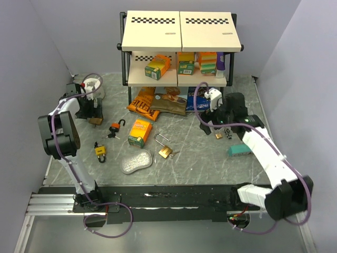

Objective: Lock with the key
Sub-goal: Pick up the lock from the center of the board.

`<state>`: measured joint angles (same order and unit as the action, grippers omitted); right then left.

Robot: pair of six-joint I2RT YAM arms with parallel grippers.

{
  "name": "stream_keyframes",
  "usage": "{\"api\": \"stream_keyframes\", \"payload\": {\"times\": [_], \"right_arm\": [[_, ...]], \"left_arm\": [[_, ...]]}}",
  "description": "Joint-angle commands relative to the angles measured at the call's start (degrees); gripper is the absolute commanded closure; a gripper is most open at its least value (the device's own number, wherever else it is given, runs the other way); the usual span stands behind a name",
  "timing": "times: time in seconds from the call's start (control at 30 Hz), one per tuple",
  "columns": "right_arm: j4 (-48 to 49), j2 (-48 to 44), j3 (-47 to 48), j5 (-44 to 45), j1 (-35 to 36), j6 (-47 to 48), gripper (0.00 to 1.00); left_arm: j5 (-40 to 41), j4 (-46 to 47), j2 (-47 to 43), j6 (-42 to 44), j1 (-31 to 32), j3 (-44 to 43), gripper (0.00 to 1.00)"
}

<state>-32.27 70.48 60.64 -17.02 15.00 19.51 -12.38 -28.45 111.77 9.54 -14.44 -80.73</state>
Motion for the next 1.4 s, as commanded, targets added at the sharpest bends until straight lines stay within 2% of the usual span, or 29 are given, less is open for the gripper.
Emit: {"api": "stream_keyframes", "payload": {"times": [0.0,0.1,0.2,0.37,0.47,0.57,0.6,0.7,0.77,0.8,0.87,0.97,1.17,1.37], "right_arm": [[5.54,-7.54,-0.87,-6.36,0.2,-2.1,0.01],[7.13,-9.92,-1.32,-7.94,0.2,-4.74,0.01],[5.39,-10.8,-0.97,-13.03,0.29,-2.73,0.01],[1.69,-8.69,2.28,-14.45,0.38,-2.37,0.01],[1.42,-7.9,3.16,-15.76,0.38,-2.63,0.01],[2.21,-7.64,3.34,-18.22,0.81,-3.86,0.01],[2.47,-7.55,3.69,-18.23,1.86,-4.56,0.01],[3.26,-6.5,4.48,-17.62,4.23,-6.23,0.01],[4.66,-5.71,4.92,-16.13,5.9,-8.16,0.01],[5.2,-5.27,5.27,-15.68,6.44,-9.91,0.03],[7.47,-4.12,5.45,-13.84,8.72,-11.68,0.04],[10.29,-2.46,5.98,-12.87,11.62,-15.36,0.04],[15.21,2.82,8.7,-11.29,15.92,-24.23,0.03],[23.47,9.06,12.12,-9.35,20.4,-35.12,0.01]], "left_arm": [[2.71,1.9,0.9,2.85,1.52,0.66,0.04],[4.47,2.52,2.66,2.85,1.6,0.22,0.09],[6.05,2.08,4.07,2.5,1.78,-0.39,0.15],[9.04,3.22,3.37,3.82,3.45,3.72,0.14],[9.04,3.31,3.9,3.73,3.71,4.53,0.19],[7.38,1.82,3.9,2.68,3.8,3.74,0.36],[7.02,1.73,3.29,2.24,3.71,3.65,0.48],[5.35,2.17,-1.01,-1.18,3.45,5.14,0.71],[4.48,1.99,-5.23,-5.13,3.27,6.1,0.82],[3.17,1.56,-6.63,-6.63,3.1,6.2,0.92],[2.28,1.73,-11.62,-11.8,2.49,7.07,0.99],[1.92,2.17,-17.8,-16.38,2.48,8.13,0.99],[-3.87,-0.91,-28.87,-26.14,4.06,9.88,0.99],[-9.94,1.37,-38.98,-42.48,9.07,13.57,0.99]]}}
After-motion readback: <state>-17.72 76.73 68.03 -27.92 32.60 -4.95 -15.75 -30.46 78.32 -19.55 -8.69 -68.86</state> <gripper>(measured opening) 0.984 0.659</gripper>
